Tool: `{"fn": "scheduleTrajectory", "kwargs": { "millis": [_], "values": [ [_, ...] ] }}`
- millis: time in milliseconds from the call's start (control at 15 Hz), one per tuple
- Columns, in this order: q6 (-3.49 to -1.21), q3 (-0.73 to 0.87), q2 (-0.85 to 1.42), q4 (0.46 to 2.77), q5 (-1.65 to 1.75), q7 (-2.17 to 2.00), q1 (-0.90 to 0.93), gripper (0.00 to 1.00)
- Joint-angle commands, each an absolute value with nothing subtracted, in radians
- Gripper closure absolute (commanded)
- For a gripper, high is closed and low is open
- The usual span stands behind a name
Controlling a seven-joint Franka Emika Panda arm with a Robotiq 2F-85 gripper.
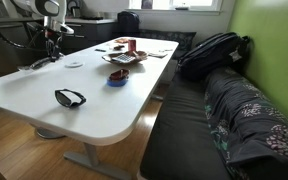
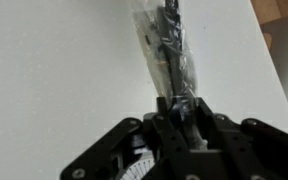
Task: Put the plastic of cutlery on top of the red wagon.
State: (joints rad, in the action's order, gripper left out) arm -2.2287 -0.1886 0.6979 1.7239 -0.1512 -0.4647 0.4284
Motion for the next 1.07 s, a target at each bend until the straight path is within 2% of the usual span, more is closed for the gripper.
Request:
{"fn": "scheduleTrajectory", "kwargs": {
  "millis": [0, 533, 667, 733, 867, 933, 1000],
  "values": [
    [-2.289, -0.099, 0.517, 1.937, -0.116, -0.574, 0.422, 0.92],
    [-2.038, 0.077, 0.220, 2.162, 0.189, -0.819, 0.332, 0.92],
    [-1.911, 0.074, 0.193, 2.106, 0.290, -0.902, 0.310, 0.92],
    [-1.980, 0.035, 0.247, 2.097, 0.230, -0.824, 0.271, 0.69],
    [-1.925, 0.034, 0.200, 2.093, 0.269, -0.858, 0.251, 0.69],
    [-1.919, 0.031, 0.191, 2.093, 0.273, -0.867, 0.251, 0.92],
    [-1.924, 0.023, 0.188, 2.091, 0.266, -0.857, 0.245, 0.92]
  ]
}}
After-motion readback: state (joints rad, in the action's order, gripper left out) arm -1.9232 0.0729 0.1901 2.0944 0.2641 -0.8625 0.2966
